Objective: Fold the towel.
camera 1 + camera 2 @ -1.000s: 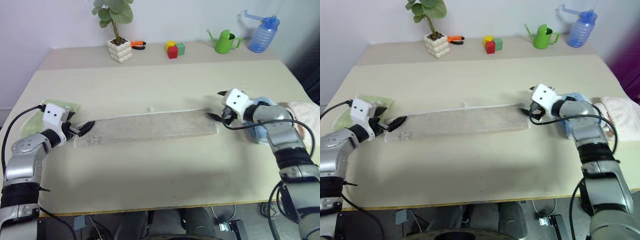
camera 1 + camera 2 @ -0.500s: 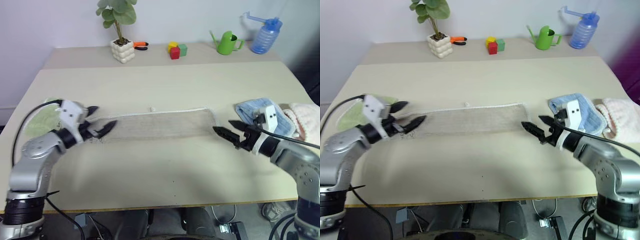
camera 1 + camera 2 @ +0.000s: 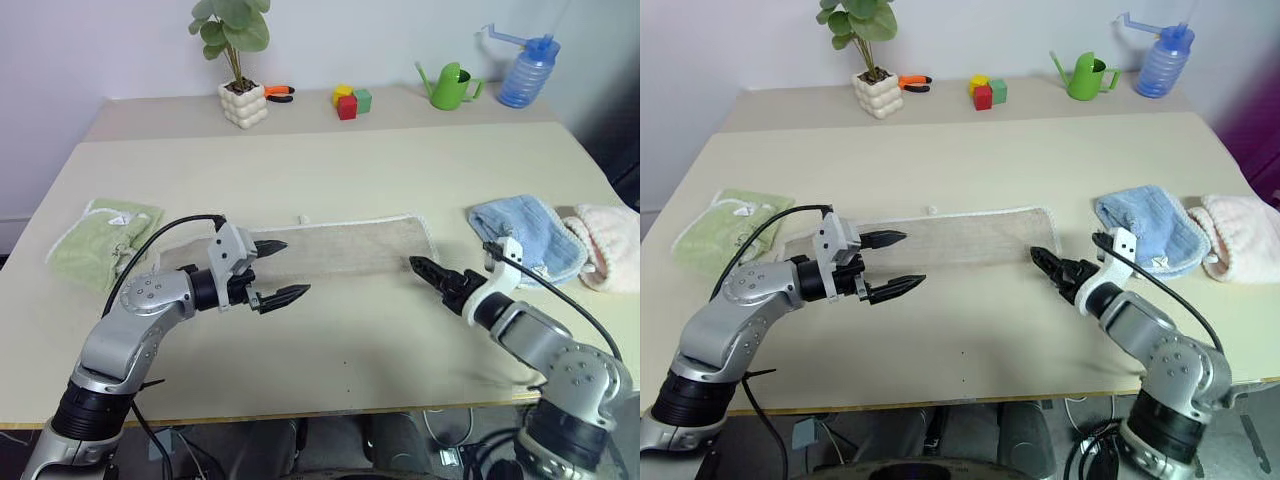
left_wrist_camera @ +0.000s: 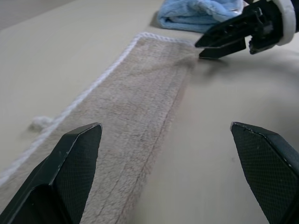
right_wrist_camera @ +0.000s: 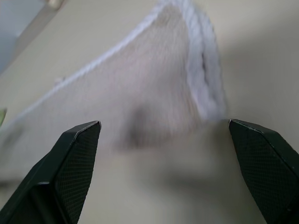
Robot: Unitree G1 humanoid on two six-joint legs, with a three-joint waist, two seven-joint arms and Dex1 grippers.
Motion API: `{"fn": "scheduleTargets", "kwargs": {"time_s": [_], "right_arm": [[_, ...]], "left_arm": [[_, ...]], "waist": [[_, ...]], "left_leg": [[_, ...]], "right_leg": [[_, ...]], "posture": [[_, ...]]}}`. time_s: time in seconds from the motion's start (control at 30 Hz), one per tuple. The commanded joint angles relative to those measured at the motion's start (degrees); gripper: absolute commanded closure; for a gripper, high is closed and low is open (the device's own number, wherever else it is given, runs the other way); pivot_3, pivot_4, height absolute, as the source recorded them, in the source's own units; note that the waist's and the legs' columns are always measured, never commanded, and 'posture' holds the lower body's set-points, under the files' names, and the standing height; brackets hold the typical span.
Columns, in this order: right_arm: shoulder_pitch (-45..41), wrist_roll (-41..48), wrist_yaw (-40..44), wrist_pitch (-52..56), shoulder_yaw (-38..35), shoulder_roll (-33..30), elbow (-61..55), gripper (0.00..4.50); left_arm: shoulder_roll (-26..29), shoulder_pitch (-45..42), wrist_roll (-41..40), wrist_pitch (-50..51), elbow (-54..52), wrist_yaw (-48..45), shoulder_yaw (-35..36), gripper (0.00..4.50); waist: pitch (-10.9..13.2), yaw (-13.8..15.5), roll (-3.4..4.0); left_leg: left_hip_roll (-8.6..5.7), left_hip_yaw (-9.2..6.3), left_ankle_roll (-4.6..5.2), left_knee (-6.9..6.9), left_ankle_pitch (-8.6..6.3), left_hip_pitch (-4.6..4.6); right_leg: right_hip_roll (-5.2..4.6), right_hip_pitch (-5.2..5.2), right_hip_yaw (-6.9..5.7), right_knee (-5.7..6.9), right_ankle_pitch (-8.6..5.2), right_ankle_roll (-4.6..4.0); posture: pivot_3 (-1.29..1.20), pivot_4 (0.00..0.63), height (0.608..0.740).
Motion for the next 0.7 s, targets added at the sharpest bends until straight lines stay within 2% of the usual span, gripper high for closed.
{"fn": "scheduleTargets", "kwargs": {"time_s": [0.03,0.13,0.17,0.2,0.43,0.63,0.7], "right_arm": [[-3.27,-0.05,-3.37,-0.61,-0.6,0.98,4.31,0.04],[-5.31,-0.89,-4.52,-1.96,0.12,1.16,6.97,0.04],[-5.75,-1.0,-4.86,-2.35,0.33,1.22,7.42,0.57],[-6.14,-0.72,-5.16,-2.68,0.36,1.38,7.62,0.84],[-6.19,1.72,-5.95,-2.72,-0.05,0.14,6.29,4.48],[-6.28,2.25,-5.5,-3.41,-1.43,-4.3,5.26,4.48],[-6.48,1.8,-3.27,-3.85,-2.54,-10.21,5.4,4.48]], "left_arm": [[-0.06,0.01,-0.42,-0.36,-1.38,0.31,1.08,0.01],[-0.02,0.55,-0.22,-0.53,-1.55,0.8,1.31,0.01],[-0.04,0.73,-0.18,-0.61,-1.71,0.97,1.41,0.0],[-0.06,0.95,-0.2,-0.62,-1.89,1.18,1.55,0.0],[-0.07,2.65,-0.4,-0.86,-2.44,1.9,1.75,0.0],[-0.33,2.34,-0.07,-1.27,-1.63,1.72,1.19,0.0],[-0.39,1.88,0.06,-1.5,-0.89,1.39,1.06,0.0]], "waist": [[0.0,0.05,0.0],[-0.01,-0.07,0.0],[-0.01,-0.09,0.0],[-0.01,-0.11,0.0],[0.0,-0.21,0.04],[0.01,0.09,0.04],[0.03,0.19,0.07]], "left_leg": [[0.0,0.0,0.0,0.01,0.0,0.0],[0.0,0.0,0.0,0.01,0.0,0.03],[0.0,0.0,0.0,0.0,0.0,0.03],[0.0,0.0,0.0,0.0,0.0,0.03],[0.0,0.0,0.0,-0.02,0.0,0.02],[-0.02,0.0,0.01,-0.02,0.0,0.02],[-0.02,0.0,0.01,-0.02,0.0,0.02]], "right_leg": [[0.0,0.02,0.0,-0.01,0.0,0.0],[0.01,0.03,0.0,0.0,0.0,0.0],[0.01,0.03,0.0,0.0,0.0,0.0],[0.01,0.04,0.0,0.0,0.0,0.0],[0.01,0.0,0.0,0.01,0.0,0.0],[-0.01,0.02,0.0,0.0,0.0,0.0],[-0.01,0.03,-0.01,-0.02,0.0,0.0]], "posture": [[0.0,0.15,0.732],[0.0,0.15,0.732],[0.0,0.15,0.732],[0.0,0.15,0.732],[0.0,0.15,0.732],[0.0,0.15,0.732],[0.0,0.15,0.732]]}}
